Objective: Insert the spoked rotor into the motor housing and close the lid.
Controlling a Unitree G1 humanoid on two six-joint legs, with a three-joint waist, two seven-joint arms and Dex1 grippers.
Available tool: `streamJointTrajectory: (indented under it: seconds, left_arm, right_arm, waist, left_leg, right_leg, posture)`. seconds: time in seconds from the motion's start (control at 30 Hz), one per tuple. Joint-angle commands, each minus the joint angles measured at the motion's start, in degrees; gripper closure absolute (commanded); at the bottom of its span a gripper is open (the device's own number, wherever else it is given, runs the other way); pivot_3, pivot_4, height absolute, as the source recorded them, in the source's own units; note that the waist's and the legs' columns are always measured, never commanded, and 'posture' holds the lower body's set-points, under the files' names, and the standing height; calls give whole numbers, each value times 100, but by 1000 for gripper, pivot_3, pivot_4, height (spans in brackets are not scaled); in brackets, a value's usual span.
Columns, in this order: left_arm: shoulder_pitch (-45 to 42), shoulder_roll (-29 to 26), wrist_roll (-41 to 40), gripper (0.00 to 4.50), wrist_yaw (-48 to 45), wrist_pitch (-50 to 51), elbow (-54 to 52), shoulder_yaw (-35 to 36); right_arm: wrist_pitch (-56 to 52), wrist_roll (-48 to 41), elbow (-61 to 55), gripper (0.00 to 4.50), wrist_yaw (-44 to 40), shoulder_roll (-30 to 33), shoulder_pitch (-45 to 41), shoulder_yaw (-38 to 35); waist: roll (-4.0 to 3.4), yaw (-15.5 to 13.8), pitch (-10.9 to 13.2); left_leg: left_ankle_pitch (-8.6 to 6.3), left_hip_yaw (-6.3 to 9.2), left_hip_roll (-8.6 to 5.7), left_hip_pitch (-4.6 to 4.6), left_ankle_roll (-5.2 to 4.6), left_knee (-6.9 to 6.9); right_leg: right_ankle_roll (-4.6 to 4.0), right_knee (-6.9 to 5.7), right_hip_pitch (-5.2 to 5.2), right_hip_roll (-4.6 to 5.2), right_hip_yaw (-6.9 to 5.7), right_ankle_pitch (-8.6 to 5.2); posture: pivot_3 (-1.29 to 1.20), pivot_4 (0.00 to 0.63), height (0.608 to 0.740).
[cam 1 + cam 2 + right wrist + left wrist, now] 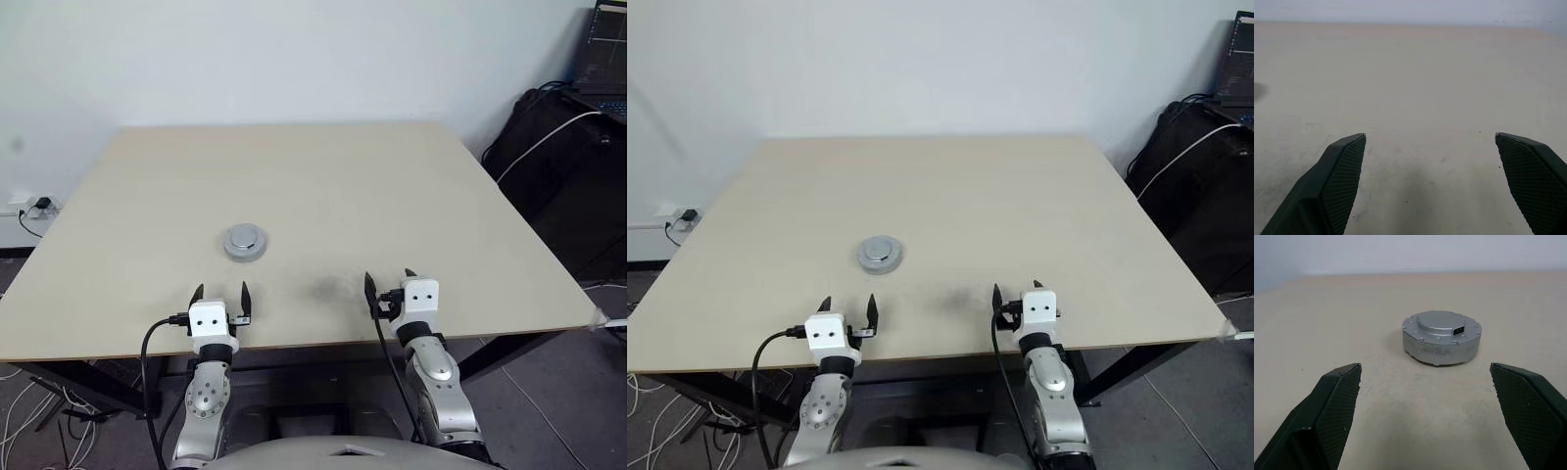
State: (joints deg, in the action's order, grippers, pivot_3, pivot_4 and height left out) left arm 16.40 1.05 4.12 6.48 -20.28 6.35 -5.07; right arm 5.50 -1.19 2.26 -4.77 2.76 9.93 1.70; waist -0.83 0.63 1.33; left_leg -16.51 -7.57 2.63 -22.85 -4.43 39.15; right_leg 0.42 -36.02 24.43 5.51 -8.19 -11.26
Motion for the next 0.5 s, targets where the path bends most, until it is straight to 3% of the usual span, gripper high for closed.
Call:
streamJointTrajectory:
  seconds: [0.03, 0.5]
  left_arm:
    - [-61, 42, 76, 29, -24, -24, -80, -39]
    - [-15, 84, 114, 29, -54, 6, -109, -33]
  right_arm:
    - [22, -29, -99, 0, 13, -15, -52, -48]
    - [-1, -25, -124, 0, 6, -16, -11, -48]
  waist:
    - [0, 0, 0]
    - [0, 0, -1]
  left_leg:
    - [0, 0, 0, 0, 0, 0]
    - [0, 0, 0, 0, 0, 1]
  right_leg:
    - [0, 0, 0, 0, 0, 0]
    - [0, 0, 0, -1, 0, 0]
  posture:
    - [0, 0, 740]
    - [0, 0, 740]
